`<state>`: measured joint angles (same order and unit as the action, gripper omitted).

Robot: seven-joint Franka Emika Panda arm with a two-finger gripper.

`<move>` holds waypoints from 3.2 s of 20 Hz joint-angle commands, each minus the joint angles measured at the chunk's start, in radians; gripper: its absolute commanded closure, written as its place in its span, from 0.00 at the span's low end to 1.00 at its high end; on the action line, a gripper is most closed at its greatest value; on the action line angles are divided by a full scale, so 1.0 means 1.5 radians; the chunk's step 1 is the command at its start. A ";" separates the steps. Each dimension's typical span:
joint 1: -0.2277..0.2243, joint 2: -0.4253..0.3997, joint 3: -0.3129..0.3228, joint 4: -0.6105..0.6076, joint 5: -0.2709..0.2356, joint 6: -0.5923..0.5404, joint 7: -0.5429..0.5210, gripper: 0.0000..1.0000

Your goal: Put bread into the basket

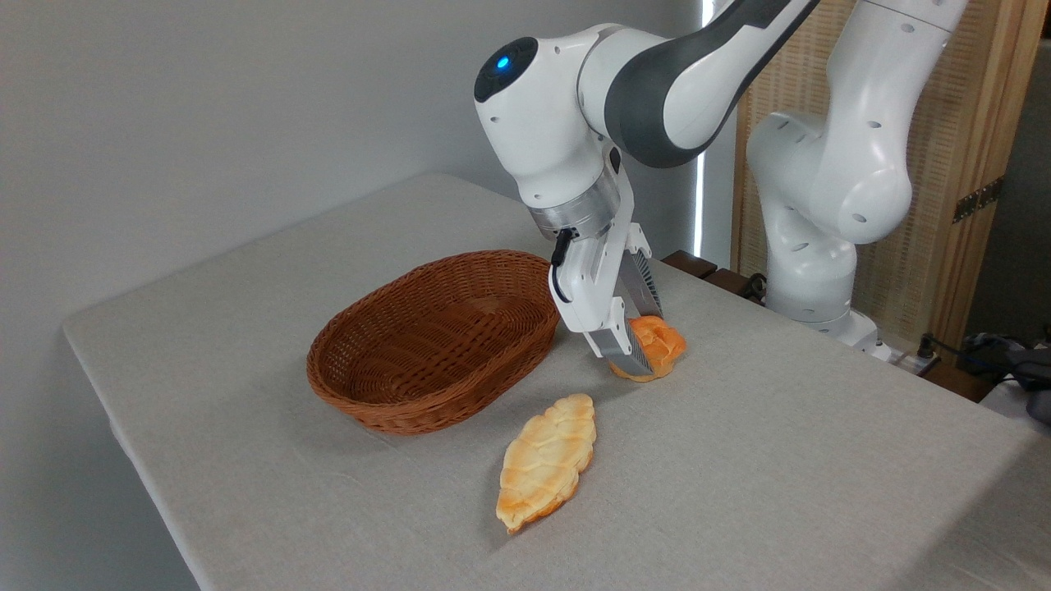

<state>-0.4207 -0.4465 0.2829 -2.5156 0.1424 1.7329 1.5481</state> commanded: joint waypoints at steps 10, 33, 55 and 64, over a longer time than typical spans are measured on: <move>0.003 -0.015 0.012 0.008 0.010 -0.011 0.001 0.58; 0.001 0.073 -0.085 0.162 -0.166 0.145 -0.244 0.32; 0.004 0.102 -0.075 0.177 -0.165 0.220 -0.285 0.00; 0.056 0.102 -0.038 0.229 -0.129 0.213 -0.395 0.00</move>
<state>-0.3699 -0.2893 0.2208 -2.1941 -0.0712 2.0485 1.0349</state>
